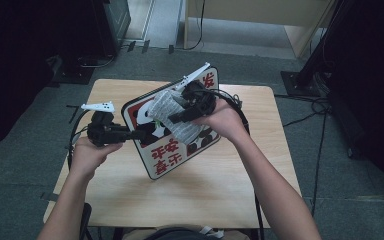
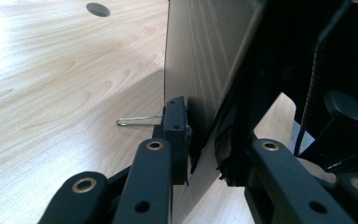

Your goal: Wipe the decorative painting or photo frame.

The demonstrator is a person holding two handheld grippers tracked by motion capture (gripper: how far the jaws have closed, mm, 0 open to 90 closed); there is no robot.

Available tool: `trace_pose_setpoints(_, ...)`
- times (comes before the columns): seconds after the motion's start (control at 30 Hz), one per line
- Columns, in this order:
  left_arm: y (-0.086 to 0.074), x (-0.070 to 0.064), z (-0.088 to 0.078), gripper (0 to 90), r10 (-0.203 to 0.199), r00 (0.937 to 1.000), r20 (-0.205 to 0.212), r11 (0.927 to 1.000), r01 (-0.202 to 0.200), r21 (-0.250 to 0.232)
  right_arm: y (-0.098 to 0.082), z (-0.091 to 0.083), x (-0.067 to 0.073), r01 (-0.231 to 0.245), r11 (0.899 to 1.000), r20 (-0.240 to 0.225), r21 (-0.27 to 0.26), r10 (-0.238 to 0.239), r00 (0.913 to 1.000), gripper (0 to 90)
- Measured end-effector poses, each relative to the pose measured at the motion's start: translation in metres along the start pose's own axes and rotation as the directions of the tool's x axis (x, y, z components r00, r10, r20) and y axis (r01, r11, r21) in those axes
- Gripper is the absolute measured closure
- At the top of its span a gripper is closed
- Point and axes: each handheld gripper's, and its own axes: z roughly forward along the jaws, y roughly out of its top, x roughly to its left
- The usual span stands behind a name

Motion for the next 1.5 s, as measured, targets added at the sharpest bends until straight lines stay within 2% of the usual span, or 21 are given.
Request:
trace_pose_setpoints(0.7,0.000,0.000,0.000,76.7,0.002,1.0000,-0.001,1.0000,-0.002,0.000,-0.014,0.011,-0.002,-0.001,1.000,-0.012,0.014,0.001,0.9999,65.5)
trace_pose_setpoints(0.93,0.000,0.000,0.000,76.7,0.001,1.0000,-0.001,1.0000,-0.001,0.000,-0.023,0.019,-0.002,-0.009,0.999,-0.019,0.034,0.009,0.9998,65.4)
trace_pose_setpoints(1.5,0.000,-0.001,0.000,76.7,0.002,1.0000,-0.002,1.0000,-0.002,0.001,-0.044,0.035,-0.002,-0.008,0.999,-0.028,0.046,0.009,0.9996,65.3)
